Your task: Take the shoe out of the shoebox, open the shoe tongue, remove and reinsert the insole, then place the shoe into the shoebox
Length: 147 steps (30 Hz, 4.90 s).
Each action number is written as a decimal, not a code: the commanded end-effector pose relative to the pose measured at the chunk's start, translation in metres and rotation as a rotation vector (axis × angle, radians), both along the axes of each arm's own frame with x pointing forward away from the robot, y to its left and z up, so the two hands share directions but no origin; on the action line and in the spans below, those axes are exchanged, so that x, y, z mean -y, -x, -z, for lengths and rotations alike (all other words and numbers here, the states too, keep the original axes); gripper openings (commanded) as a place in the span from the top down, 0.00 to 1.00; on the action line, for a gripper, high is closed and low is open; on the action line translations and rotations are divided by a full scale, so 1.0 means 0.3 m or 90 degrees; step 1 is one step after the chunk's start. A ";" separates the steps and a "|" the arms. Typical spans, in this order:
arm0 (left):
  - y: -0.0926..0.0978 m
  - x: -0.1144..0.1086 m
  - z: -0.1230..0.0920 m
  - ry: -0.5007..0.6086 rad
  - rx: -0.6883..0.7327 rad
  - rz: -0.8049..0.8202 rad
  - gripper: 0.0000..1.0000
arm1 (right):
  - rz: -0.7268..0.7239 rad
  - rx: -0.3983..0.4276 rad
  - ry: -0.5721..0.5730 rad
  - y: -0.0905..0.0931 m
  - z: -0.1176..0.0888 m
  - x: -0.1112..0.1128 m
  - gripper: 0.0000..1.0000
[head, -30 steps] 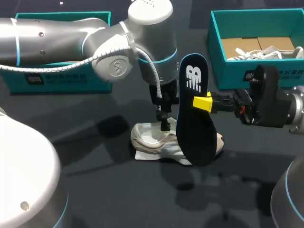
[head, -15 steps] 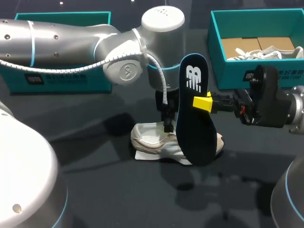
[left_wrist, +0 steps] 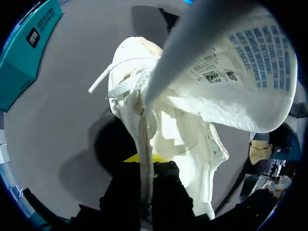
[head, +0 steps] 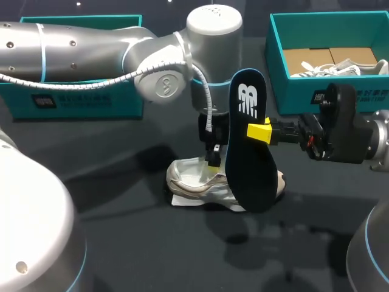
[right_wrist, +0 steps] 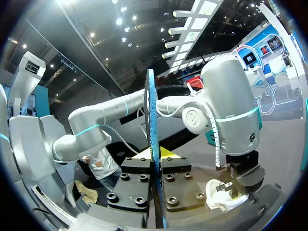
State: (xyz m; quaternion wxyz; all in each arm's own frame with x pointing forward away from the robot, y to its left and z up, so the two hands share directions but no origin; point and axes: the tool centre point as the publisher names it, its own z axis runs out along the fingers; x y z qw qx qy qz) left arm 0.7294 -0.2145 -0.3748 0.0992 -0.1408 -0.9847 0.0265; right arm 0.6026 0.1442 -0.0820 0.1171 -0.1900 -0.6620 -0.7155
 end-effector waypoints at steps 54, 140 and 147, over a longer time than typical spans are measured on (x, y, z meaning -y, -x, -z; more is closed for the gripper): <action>0.026 0.014 -0.187 0.069 0.084 0.704 1.00 | 0.002 0.000 0.001 0.005 0.002 -0.005 1.00; -0.147 0.052 -0.483 0.450 0.524 0.793 0.00 | 0.002 0.000 0.001 0.005 0.002 -0.005 1.00; -0.147 0.052 -0.483 0.450 0.524 0.793 0.00 | 0.002 0.000 0.001 0.005 0.002 -0.005 1.00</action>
